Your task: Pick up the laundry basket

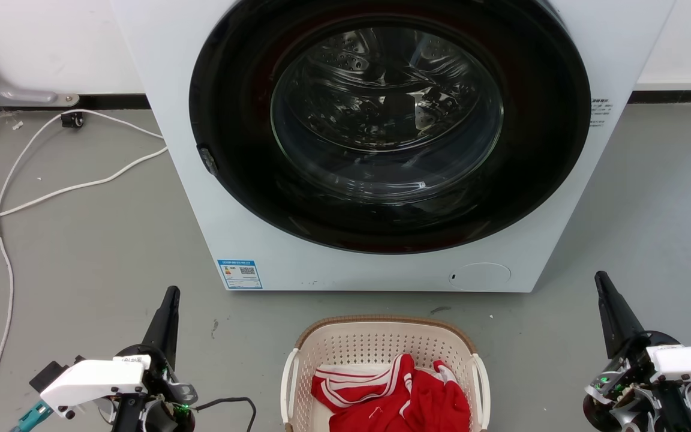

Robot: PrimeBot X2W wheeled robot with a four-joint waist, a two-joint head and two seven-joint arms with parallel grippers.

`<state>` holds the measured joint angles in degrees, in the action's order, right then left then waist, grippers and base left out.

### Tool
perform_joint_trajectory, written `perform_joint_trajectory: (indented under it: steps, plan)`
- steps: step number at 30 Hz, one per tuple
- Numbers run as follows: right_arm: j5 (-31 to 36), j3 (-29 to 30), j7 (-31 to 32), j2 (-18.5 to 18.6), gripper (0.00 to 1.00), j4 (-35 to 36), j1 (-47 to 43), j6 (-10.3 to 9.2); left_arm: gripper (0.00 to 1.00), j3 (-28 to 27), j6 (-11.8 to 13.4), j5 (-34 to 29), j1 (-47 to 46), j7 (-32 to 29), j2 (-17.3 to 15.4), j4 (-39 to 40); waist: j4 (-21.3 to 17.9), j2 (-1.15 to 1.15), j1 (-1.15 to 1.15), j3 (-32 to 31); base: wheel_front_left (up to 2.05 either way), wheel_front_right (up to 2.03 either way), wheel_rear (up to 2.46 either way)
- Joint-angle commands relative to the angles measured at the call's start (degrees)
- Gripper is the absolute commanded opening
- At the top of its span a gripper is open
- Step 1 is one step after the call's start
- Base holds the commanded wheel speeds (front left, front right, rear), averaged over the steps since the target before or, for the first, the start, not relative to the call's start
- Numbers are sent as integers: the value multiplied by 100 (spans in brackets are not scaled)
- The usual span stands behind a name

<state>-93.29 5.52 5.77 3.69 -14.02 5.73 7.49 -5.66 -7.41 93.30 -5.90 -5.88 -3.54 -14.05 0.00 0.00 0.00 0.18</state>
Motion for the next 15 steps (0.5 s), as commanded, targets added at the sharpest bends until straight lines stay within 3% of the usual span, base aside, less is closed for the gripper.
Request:
perform_joint_trajectory:
  steps: [1, 15]
  plan:
    - [17, 10, 9, -16, 0, -4, 84, 0, 0, -12, -22, -31, -54, -8, 3, -9, 0, 0, 0, 0, 0, 0, 0]
    - [36, 28, 29, -29, 0, -5, 86, 0, 0, -29, -21, -36, -56, -28, 16, -9, 0, 0, 0, 0, 0, 0, 0]
